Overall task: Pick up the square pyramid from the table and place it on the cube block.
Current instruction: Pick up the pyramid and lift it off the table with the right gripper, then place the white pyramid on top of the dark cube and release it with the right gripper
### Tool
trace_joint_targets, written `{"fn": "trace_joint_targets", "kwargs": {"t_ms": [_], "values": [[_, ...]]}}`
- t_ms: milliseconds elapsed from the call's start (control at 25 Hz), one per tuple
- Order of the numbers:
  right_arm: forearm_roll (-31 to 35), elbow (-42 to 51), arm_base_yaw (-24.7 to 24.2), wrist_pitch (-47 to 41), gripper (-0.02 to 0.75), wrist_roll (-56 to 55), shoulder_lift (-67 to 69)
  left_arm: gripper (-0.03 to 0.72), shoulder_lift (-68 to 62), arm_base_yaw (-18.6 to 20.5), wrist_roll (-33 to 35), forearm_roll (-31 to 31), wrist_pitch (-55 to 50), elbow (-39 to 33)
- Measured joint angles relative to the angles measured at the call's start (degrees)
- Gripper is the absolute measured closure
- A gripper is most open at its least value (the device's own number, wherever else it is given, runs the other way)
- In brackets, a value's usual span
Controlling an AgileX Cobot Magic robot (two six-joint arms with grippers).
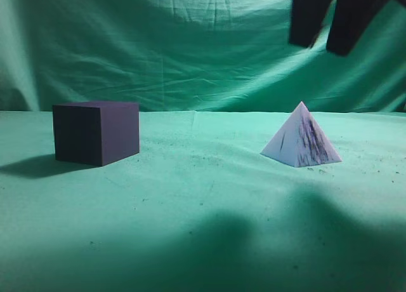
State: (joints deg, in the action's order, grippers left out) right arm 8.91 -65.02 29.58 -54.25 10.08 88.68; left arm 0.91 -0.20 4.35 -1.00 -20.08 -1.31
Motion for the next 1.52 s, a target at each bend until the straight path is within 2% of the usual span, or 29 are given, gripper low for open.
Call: {"fn": "trace_joint_targets", "kwargs": {"t_ms": [120, 200, 520, 560, 720, 880, 920, 1240, 1320, 1440, 1520], "values": [[-0.5, -1.1, 0.0, 0.8, 0.17, -0.9, 4.0, 0.688, 0.0, 0.0, 0.0, 0.0, 0.0, 0.0], [-1.5, -1.2, 0.0, 2.6, 0.088, -2.5, 6.4, 0.688, 0.0, 0.0, 0.0, 0.0, 0.0, 0.0], [-5.3, -1.4, 0.0, 8.9, 0.092, -5.4, 15.0, 0.688, 0.0, 0.0, 0.0, 0.0, 0.0, 0.0], [-5.3, -1.4, 0.0, 10.0, 0.133, -5.4, 15.7, 0.688, 0.0, 0.0, 0.0, 0.0, 0.0, 0.0], [-5.5, -1.4, 0.0, 13.4, 0.135, -5.5, 17.7, 0.688, 0.0, 0.0, 0.0, 0.0, 0.0, 0.0], [-5.6, -1.7, 0.0, 14.0, 0.135, -5.5, 19.5, 0.688, 0.0, 0.0, 0.0, 0.0, 0.0, 0.0], [-5.8, -1.7, 0.0, 14.0, 0.186, -5.5, 19.8, 0.688, 0.0, 0.0, 0.0, 0.0, 0.0, 0.0], [-8.0, -1.9, 0.0, 13.2, 0.184, -6.9, 19.9, 0.688, 0.0, 0.0, 0.0, 0.0, 0.0, 0.0], [-8.7, -2.0, 0.0, 12.2, 0.301, -8.4, 19.9, 0.688, 0.0, 0.0, 0.0, 0.0, 0.0, 0.0], [-9.9, -2.5, 0.0, 11.3, 0.392, -10.7, 19.5, 0.688, 0.0, 0.0, 0.0, 0.0, 0.0, 0.0], [-10.0, -2.5, 0.0, 11.1, 0.382, -11.0, 19.4, 0.688, 0.0, 0.0, 0.0, 0.0, 0.0, 0.0]]}}
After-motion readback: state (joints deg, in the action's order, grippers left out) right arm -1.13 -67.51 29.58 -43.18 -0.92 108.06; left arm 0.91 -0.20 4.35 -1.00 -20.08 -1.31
